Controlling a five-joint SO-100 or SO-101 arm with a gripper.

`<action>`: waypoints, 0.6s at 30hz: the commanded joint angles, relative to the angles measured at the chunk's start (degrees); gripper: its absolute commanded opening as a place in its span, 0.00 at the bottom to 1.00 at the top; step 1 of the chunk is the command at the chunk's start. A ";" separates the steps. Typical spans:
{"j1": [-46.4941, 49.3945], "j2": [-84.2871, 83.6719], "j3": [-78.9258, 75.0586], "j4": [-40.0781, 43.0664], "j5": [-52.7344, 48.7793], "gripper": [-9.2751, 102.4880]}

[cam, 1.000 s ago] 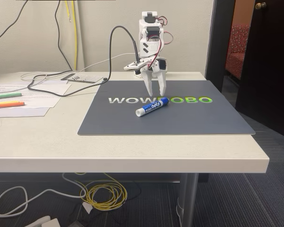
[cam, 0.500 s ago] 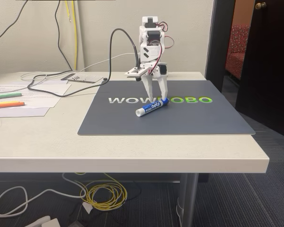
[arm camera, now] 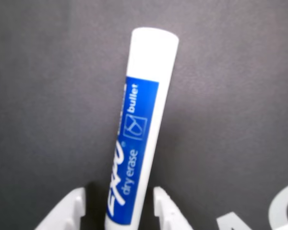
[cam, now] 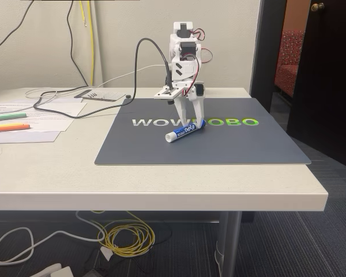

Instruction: Pick up the blue marker.

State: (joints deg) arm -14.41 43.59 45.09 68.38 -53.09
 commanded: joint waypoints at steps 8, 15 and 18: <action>-0.70 -1.76 -6.68 -0.44 -4.13 0.22; -0.35 -2.90 -8.53 -0.88 -7.21 0.20; -0.35 -3.08 -8.53 -1.05 -7.65 0.20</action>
State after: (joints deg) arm -14.50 39.64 39.20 68.03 -60.21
